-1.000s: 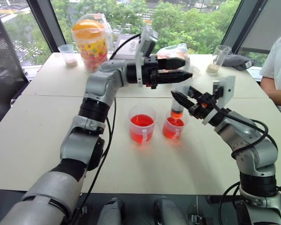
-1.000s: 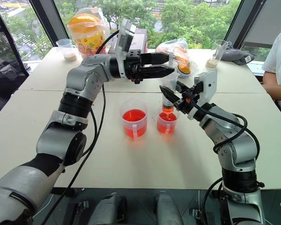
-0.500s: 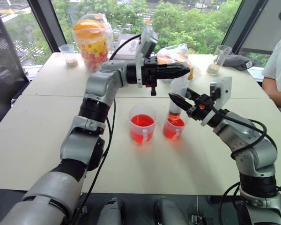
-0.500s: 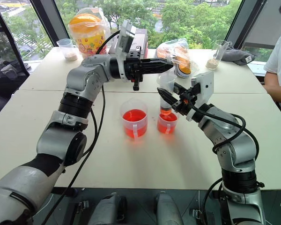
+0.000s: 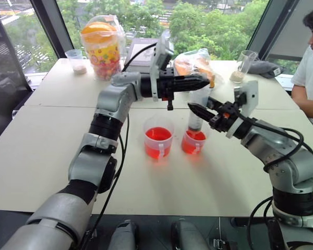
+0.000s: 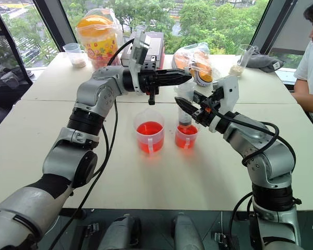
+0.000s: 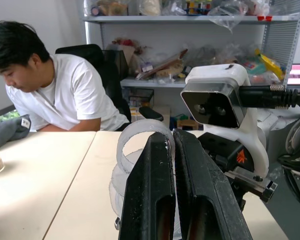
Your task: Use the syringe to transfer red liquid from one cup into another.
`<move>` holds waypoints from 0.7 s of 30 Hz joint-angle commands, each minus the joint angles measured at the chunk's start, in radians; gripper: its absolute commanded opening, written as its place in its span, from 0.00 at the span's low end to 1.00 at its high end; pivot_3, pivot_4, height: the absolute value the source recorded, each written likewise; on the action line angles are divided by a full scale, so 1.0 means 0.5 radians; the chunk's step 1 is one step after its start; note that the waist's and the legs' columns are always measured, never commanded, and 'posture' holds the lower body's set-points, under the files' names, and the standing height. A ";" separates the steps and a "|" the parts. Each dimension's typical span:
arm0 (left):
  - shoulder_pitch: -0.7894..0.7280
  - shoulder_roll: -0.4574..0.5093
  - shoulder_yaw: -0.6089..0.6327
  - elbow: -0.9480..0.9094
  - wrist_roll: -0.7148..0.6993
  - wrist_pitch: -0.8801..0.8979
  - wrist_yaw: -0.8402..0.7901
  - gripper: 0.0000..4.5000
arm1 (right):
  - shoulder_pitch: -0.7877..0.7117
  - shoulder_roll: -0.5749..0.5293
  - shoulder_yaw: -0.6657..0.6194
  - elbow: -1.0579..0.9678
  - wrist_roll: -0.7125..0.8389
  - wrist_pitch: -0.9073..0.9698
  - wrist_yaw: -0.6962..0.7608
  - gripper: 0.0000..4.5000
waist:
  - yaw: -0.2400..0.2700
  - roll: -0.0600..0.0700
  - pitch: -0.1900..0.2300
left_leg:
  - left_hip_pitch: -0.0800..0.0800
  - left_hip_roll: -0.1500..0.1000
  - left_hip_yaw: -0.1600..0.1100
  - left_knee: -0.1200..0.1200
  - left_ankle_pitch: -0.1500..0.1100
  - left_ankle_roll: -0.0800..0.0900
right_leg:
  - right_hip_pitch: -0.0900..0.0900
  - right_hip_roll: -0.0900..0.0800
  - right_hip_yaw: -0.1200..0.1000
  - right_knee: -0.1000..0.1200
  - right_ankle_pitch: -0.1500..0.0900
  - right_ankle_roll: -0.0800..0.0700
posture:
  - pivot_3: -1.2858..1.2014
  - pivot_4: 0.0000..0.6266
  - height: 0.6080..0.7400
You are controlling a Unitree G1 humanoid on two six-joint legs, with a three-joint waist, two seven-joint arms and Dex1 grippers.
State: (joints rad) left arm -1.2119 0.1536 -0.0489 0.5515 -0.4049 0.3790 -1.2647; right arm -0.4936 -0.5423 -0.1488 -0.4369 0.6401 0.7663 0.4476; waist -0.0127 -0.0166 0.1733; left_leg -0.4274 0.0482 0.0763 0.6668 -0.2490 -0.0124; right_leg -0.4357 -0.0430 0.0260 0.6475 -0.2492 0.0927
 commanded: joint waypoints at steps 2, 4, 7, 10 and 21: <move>0.098 -0.057 -0.159 -0.036 0.071 0.038 -0.040 0.00 | -0.219 -0.048 -0.185 -0.179 0.117 -0.079 -0.021 0.31 | 0.000 0.000 0.000 | 0.000 0.000 0.000 0.000 0.000 0.000 | 0.000 0.000 0.000 0.000 0.000 0.000 | 0.52 0.24 1.00; 0.108 -0.063 -0.164 -0.050 0.068 0.049 -0.039 0.00 | -0.237 -0.068 -0.196 -0.169 0.132 -0.071 -0.017 0.31 | 0.000 0.000 0.000 | 0.000 0.000 0.000 0.000 0.000 0.000 | 0.000 0.000 0.000 0.000 0.000 0.000 | 0.52 0.24 1.00; 0.116 -0.067 -0.163 -0.071 0.057 0.071 -0.038 0.00 | -0.251 -0.093 -0.213 -0.158 0.146 -0.065 -0.016 0.31 | 0.000 0.000 0.000 | 0.000 0.000 0.000 0.000 0.000 0.000 | 0.000 0.000 0.000 0.000 0.000 0.000 | 0.52 0.24 1.00; 0.071 -0.053 -0.101 -0.071 0.023 0.104 -0.005 0.00 | -0.209 -0.108 -0.206 -0.141 0.140 -0.076 -0.009 0.31 | 0.000 0.000 0.000 | 0.000 0.000 0.000 0.000 0.000 0.000 | 0.000 0.000 0.000 0.000 0.000 0.000 | 0.52 0.24 1.00; -0.020 0.229 0.258 -0.220 -0.211 0.330 0.176 1.00 | -0.077 -0.124 -0.138 -0.114 0.099 -0.070 0.036 0.31 | -0.012 0.000 0.000 | 0.001 0.002 -0.001 -0.001 0.000 0.000 | 0.000 0.002 0.000 0.002 0.000 0.000 | 0.52 0.24 1.00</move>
State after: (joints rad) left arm -1.2188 0.2533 0.0460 0.5014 -0.4720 0.5264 -1.1864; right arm -0.5129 -0.5923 -0.1965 -0.4527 0.6809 0.7516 0.4607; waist -0.0186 -0.0165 0.1733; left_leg -0.4267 0.0491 0.0759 0.6664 -0.2489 -0.0124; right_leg -0.4359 -0.0421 0.0260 0.6486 -0.2492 0.0928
